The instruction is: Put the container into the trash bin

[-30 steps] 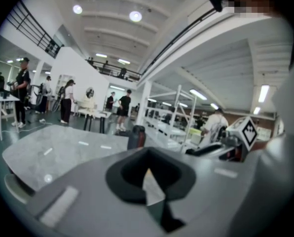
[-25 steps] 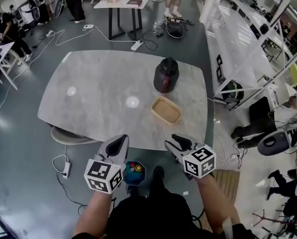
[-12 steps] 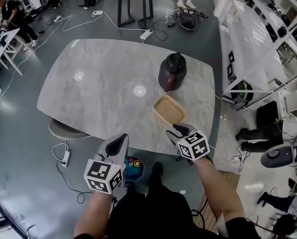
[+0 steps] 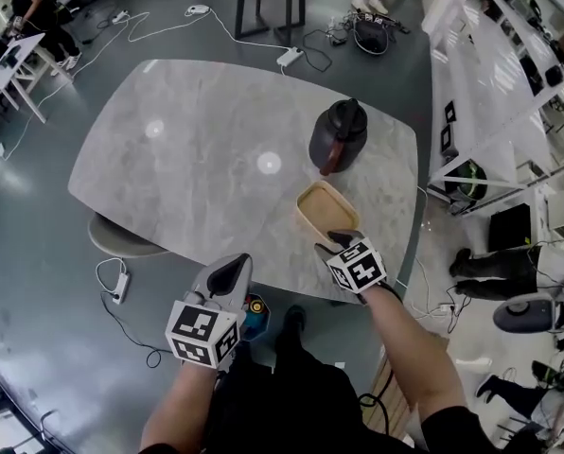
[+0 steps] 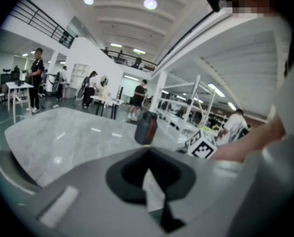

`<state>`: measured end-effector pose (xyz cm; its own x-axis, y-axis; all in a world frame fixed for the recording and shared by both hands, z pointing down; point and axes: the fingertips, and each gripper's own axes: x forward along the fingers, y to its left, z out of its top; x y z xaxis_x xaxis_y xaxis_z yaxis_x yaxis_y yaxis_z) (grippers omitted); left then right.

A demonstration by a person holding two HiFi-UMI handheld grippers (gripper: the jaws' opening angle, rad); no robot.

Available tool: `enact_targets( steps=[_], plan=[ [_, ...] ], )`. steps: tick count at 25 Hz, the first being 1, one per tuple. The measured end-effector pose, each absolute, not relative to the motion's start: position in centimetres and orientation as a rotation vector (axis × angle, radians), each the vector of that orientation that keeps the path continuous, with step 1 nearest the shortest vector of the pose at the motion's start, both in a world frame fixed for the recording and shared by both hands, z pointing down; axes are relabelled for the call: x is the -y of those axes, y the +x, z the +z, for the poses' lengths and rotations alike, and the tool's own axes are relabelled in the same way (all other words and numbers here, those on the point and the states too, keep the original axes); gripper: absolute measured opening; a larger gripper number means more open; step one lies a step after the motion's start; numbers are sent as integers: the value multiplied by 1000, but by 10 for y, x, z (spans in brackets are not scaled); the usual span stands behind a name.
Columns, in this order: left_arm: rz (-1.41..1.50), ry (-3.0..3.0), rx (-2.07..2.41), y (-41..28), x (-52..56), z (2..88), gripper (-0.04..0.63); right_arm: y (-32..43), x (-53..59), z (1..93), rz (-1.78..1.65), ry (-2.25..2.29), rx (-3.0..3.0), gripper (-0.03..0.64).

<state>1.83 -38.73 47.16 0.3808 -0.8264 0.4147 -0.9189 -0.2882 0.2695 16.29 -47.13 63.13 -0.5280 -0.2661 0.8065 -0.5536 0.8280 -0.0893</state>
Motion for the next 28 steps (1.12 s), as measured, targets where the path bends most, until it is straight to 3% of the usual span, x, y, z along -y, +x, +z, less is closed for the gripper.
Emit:
enact_targets(
  steps=[10, 19, 22, 28],
  plan=[
    [274, 2158, 1508, 7, 377, 477, 5, 163, 476, 665, 314, 556, 2001, 149],
    [274, 2156, 1511, -5, 363, 477, 5, 167, 473, 684, 179, 531, 1865, 92],
    [274, 2157, 1519, -12, 357, 472, 5, 170, 472, 680, 154, 563, 1853, 17],
    [270, 2178, 1524, -23, 339, 465, 5, 165, 457, 659, 127, 629, 1890, 12]
  ],
)
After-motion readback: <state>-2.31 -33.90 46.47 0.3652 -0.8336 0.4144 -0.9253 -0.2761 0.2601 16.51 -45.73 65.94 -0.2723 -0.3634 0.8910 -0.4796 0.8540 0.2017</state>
